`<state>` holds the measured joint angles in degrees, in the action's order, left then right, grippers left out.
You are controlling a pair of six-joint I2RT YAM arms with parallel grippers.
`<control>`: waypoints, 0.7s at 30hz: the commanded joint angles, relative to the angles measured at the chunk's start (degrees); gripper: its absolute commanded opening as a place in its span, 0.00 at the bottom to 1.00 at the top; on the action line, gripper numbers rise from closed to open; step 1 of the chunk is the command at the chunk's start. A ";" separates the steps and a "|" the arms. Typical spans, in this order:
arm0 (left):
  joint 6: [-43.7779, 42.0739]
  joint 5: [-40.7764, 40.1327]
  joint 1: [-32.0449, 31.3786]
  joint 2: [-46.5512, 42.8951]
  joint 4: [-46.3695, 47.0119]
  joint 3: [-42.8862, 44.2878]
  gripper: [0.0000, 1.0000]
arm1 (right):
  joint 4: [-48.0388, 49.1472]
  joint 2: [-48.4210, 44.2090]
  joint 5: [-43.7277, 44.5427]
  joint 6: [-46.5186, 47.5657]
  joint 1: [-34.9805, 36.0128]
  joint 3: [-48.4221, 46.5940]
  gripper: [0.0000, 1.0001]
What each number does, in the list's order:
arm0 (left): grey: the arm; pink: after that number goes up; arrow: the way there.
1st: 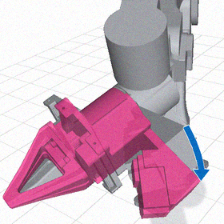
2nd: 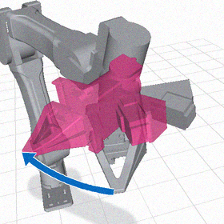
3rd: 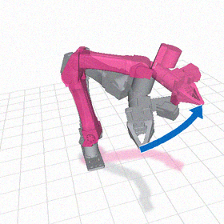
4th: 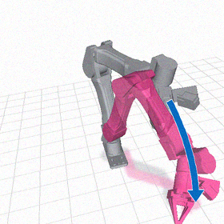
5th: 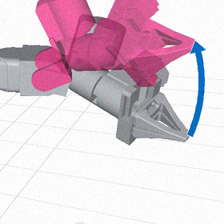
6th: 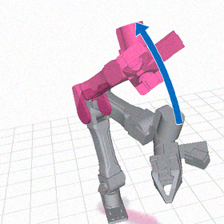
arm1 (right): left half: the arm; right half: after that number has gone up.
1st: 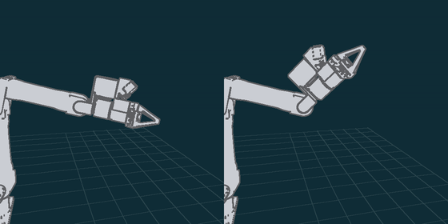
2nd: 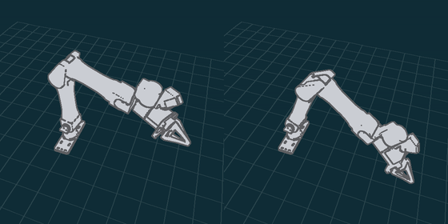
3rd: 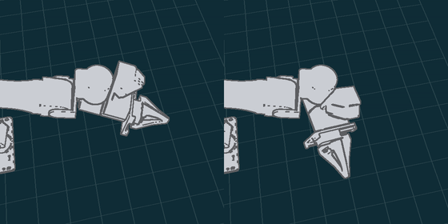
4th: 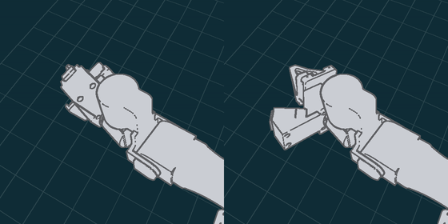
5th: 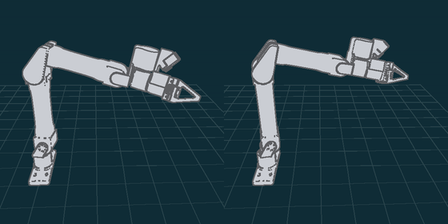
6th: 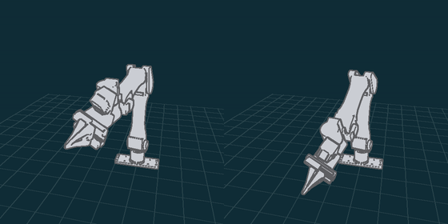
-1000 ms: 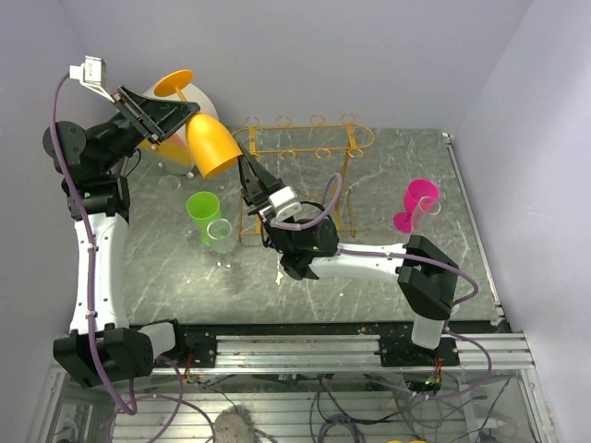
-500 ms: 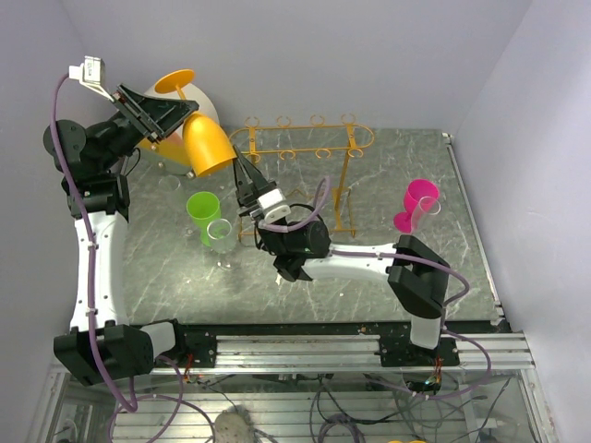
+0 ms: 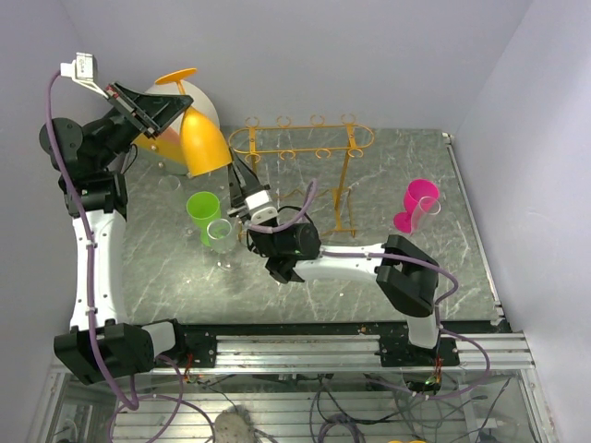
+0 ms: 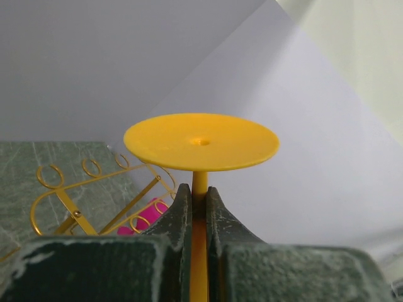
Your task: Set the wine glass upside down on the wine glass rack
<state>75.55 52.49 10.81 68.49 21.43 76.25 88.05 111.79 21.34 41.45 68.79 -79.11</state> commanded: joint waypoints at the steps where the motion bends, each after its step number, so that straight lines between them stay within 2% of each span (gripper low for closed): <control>1: 3.74 4.42 -0.54 -0.10 -12.46 6.74 0.07 | 10.02 0.09 0.34 -0.65 0.53 -0.51 0.16; 2: -4.00 3.96 -0.57 0.34 -18.12 10.22 0.07 | 10.00 -0.57 0.36 -1.13 0.55 0.02 0.19; 4: -12.62 3.03 -0.55 1.50 -26.44 14.95 0.07 | 8.57 -2.02 0.32 -2.24 0.59 0.92 0.28; 5: -14.10 3.05 -0.56 1.89 -27.93 16.12 0.07 | 7.73 -2.67 0.05 -2.73 0.59 1.37 0.32; 7: -13.22 4.17 -0.56 2.45 -24.58 16.62 0.07 | 6.91 -3.56 -0.47 -3.35 0.56 1.98 0.37; 10: -14.89 3.87 -0.60 3.27 -25.07 17.82 0.07 | 6.76 -4.13 0.05 -3.19 0.55 2.30 0.58; 12: -22.35 1.38 -0.58 4.28 -32.13 21.06 0.07 | 7.43 -5.24 0.83 -3.04 0.60 3.61 0.70; 13: -27.72 -0.20 -0.61 5.02 -36.38 22.89 0.07 | 7.85 -6.21 1.26 -2.83 0.67 4.74 0.73; 17: -45.14 -9.01 -0.58 7.74 -46.64 29.76 0.07 | 8.63 -12.60 2.82 -1.32 1.34 11.27 0.75; 21: -56.18 -15.60 -0.66 9.73 -47.45 33.46 0.07 | 5.64 -21.60 3.53 -0.19 3.11 18.30 0.75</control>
<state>35.64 45.78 10.28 77.25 -19.44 105.49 87.88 98.48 23.49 39.46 70.08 -65.12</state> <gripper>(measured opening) 0.118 0.753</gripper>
